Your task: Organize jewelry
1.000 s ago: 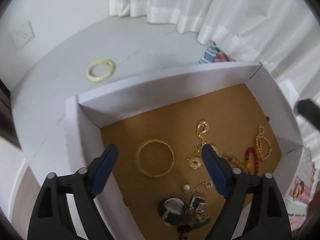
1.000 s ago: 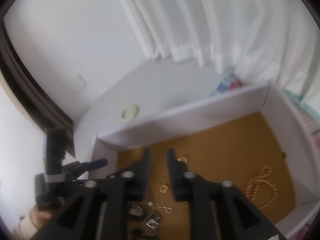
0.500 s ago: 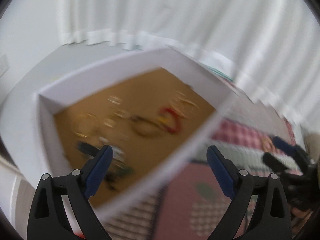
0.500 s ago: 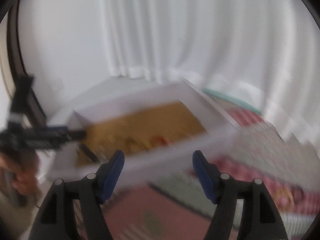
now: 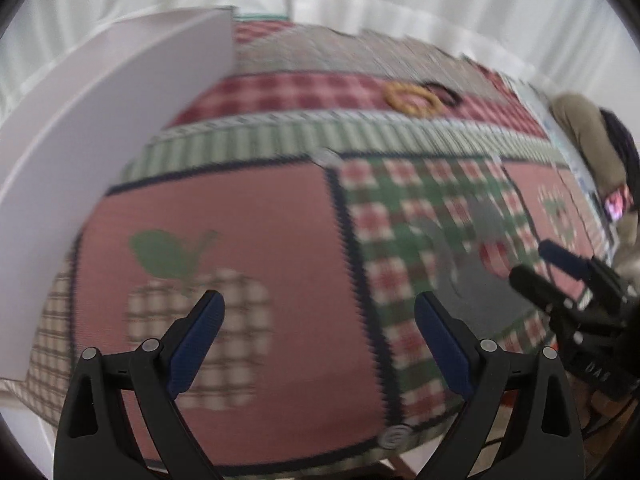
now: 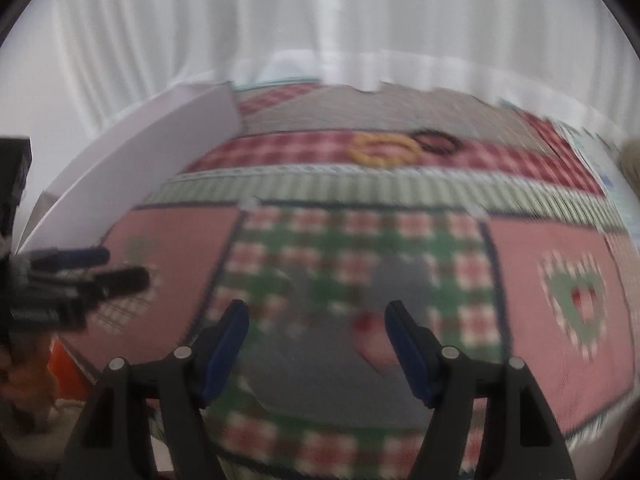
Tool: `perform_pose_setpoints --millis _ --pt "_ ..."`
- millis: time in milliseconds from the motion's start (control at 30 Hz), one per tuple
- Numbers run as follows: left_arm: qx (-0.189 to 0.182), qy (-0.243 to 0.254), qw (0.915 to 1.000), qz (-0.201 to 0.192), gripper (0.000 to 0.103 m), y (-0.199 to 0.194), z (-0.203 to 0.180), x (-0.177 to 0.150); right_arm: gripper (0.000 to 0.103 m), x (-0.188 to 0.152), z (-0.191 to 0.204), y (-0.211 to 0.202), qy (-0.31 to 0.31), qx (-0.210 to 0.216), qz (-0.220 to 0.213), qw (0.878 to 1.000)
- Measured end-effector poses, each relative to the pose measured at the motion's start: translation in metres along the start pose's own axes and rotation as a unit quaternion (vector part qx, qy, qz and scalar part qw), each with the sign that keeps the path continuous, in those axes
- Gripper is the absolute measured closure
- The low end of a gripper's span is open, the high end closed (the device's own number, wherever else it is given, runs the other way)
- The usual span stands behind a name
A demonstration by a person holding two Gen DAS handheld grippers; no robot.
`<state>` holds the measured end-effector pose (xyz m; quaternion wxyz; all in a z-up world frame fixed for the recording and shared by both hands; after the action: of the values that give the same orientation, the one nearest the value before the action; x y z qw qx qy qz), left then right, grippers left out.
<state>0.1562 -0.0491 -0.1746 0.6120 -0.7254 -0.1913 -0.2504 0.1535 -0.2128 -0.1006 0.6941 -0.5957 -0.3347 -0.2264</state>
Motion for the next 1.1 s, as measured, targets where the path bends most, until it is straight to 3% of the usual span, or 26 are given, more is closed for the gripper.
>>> perform_pose_setpoints --millis 167,567,800,933,1100 --pt "0.009 0.026 0.9996 -0.001 0.007 0.002 -0.015 -0.002 0.031 -0.008 -0.024 -0.001 0.03 -0.007 0.0 1.0" --pt "0.022 0.027 0.9994 0.004 0.007 0.013 -0.013 -0.003 0.031 -0.005 -0.019 0.004 0.034 0.012 0.01 0.999" --pt "0.022 0.035 0.9991 0.006 0.007 0.023 -0.016 0.002 0.031 0.007 -0.025 0.002 0.026 -0.001 -0.001 1.0" --pt "0.022 0.047 0.9986 0.009 0.007 0.031 -0.019 0.01 0.031 0.008 -0.034 0.005 0.029 -0.007 0.002 1.0" --pt "0.007 0.057 0.9983 0.0 0.007 0.039 -0.033 0.047 0.031 0.006 -0.046 0.009 0.041 -0.012 0.006 0.999"
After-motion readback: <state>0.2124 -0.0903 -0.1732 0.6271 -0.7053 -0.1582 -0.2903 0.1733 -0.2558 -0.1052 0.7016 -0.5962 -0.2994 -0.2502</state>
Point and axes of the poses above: each gripper's, at about its wrist camera, not at the fingertips, and y roughly the way its jaws point, z to its left, x to its top, the point moved 10 cm from there along y, roughly the way its jaws point, and after that the axes turned 10 degrees about -z, right-handed, at the moved point
